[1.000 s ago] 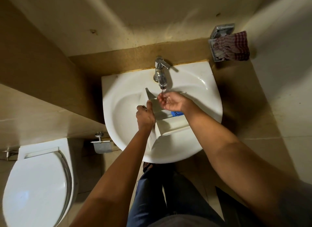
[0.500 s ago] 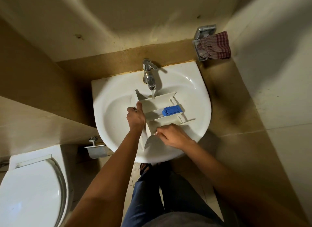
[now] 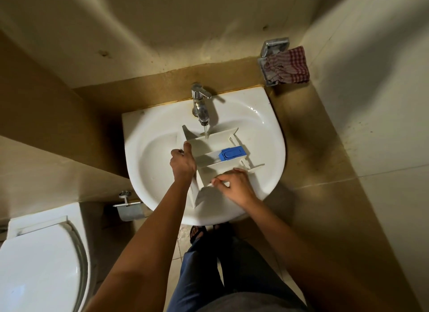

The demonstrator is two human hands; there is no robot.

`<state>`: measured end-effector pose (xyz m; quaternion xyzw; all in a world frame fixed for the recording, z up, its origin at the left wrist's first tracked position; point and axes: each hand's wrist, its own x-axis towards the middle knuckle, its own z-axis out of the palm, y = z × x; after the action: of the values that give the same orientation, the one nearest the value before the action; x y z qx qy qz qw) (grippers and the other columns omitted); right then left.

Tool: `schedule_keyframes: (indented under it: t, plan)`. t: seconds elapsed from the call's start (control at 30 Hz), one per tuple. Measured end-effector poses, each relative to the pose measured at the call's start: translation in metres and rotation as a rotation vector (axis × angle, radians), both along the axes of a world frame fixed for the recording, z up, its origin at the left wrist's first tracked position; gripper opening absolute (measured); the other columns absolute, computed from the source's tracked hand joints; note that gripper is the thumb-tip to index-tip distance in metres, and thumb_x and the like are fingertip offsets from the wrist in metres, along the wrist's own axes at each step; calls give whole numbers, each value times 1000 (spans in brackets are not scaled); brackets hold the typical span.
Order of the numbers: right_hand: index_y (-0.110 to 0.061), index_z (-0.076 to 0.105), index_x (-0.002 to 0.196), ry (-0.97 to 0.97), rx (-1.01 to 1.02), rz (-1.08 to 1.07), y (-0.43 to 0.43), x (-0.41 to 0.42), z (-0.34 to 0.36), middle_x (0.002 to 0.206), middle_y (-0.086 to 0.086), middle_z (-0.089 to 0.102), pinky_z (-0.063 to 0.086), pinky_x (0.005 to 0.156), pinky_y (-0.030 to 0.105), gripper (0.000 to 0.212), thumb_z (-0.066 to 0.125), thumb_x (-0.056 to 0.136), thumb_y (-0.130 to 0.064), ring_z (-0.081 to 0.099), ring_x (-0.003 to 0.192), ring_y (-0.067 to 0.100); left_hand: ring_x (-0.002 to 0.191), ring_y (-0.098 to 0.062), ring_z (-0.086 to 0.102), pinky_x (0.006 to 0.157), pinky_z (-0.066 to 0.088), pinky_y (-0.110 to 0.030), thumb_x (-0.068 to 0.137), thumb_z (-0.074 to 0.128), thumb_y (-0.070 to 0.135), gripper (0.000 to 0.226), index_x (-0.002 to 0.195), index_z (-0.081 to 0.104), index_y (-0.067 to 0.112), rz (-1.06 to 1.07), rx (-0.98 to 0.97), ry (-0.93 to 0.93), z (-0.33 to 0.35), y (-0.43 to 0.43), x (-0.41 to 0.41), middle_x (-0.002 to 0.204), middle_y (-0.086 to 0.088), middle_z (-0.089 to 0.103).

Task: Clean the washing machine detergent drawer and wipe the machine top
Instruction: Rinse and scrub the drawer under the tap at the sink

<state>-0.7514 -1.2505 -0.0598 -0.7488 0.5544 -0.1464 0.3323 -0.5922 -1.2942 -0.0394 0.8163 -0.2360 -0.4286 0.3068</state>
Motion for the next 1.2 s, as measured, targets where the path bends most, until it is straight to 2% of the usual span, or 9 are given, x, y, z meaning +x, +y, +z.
schedule_keyframes:
  t: [0.13, 0.37, 0.47, 0.63, 0.8, 0.9, 1.03, 1.1, 1.2]
  plan:
    - [-12, 78, 83, 52, 15, -199, -20, -51, 0, 76, 2, 74, 47, 76, 23, 20, 70, 83, -31, 67, 68, 18, 113, -36, 52, 92, 39, -35, 101, 36, 49, 57, 125, 47, -1, -7, 14, 4, 2, 0, 0, 126, -22, 55]
    - [0, 68, 72, 140, 121, -367, -49, -94, -2, 73, 12, 66, 51, 68, 34, 23, 66, 88, -17, 62, 72, 27, 113, -37, 52, 92, 39, -36, 100, 36, 49, 56, 124, 48, -1, -5, 15, 3, -1, 0, 0, 125, -22, 56]
    - [-6, 73, 83, 158, 143, -269, -43, -72, 4, 76, 6, 66, 41, 65, 24, 20, 65, 89, -23, 60, 72, 19, 112, -37, 53, 90, 39, -35, 101, 37, 48, 56, 123, 48, -2, -3, 8, 0, -2, -1, 0, 124, -23, 56]
    - [-6, 72, 77, 73, 62, -95, -13, -8, 2, 71, 9, 67, 48, 64, 29, 22, 63, 89, -23, 60, 63, 21, 112, -37, 52, 92, 39, -36, 100, 38, 48, 54, 121, 49, -1, 4, 5, 5, -4, -1, 1, 123, -23, 56]
    - [-4, 73, 100, 148, -64, -313, -12, -40, -3, 101, 13, 72, 49, 88, 27, 20, 59, 93, -16, 67, 91, 25, 112, -37, 52, 90, 39, -36, 100, 38, 48, 55, 122, 48, -1, 0, 9, 13, -2, -1, 0, 124, -23, 56]
    - [-2, 55, 131, 445, -28, -310, -8, -50, -9, 140, 14, 50, 21, 116, 32, 43, 37, 102, -29, 39, 137, 26, 112, -37, 53, 87, 37, -34, 101, 37, 48, 54, 122, 48, -1, 8, 11, 17, -2, 0, -1, 124, -22, 56]
    - [-4, 13, 150, 499, 83, -208, 11, -16, -7, 157, 19, 2, -15, 115, 37, 60, 16, 101, -39, -9, 146, 33, 113, -37, 53, 90, 38, -35, 101, 37, 48, 54, 122, 48, -1, 13, 14, 19, 0, -1, -1, 125, -23, 56]
    - [-11, 14, 151, 434, 51, -81, 22, 0, -6, 157, 15, -1, -15, 115, 42, 64, 10, 97, -45, -14, 144, 34, 114, -37, 52, 91, 38, -36, 101, 37, 49, 55, 122, 47, -1, 7, 16, 20, 0, -1, -1, 126, -23, 55]
    - [-10, 41, 142, 315, -32, 205, 30, 13, -1, 159, 9, 5, 0, 120, 46, 55, 21, 99, -37, -6, 146, 26, 113, -38, 53, 90, 38, -36, 100, 37, 49, 56, 122, 47, -1, 3, 14, 20, -1, 0, -1, 124, -23, 56]
